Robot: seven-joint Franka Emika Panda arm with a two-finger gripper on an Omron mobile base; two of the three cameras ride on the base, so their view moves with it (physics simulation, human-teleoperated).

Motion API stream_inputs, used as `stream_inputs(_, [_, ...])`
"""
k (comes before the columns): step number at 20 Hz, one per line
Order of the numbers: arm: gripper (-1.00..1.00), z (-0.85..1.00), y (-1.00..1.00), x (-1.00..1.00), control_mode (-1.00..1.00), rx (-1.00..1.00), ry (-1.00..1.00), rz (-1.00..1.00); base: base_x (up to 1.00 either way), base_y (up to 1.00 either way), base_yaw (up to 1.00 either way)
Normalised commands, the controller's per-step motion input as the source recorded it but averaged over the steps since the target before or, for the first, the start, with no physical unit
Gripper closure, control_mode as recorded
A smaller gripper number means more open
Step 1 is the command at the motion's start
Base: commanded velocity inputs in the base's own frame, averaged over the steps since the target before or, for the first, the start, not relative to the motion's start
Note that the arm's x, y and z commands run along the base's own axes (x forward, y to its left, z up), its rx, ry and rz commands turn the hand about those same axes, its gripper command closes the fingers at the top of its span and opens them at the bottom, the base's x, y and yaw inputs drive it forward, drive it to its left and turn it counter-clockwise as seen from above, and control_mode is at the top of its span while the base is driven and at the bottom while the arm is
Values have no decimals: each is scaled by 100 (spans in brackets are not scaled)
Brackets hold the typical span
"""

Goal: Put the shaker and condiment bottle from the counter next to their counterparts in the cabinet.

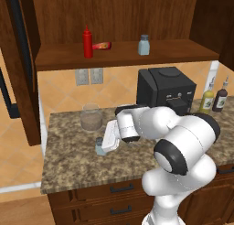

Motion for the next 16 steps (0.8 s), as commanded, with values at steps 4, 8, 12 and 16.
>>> stream_inputs(4, [100,-9,0,-3,-100,0,0,0,0,0,0])
stream_inputs(8, [100,-12,5,-11,-100,0,0,0,0,0,0])
stream_inputs(12, [100,-2,7,-16,-100,0,0,0,0,0,0])
stream_inputs(16, [100,0,16,-8,-100,0,0,-2,0,0,0])
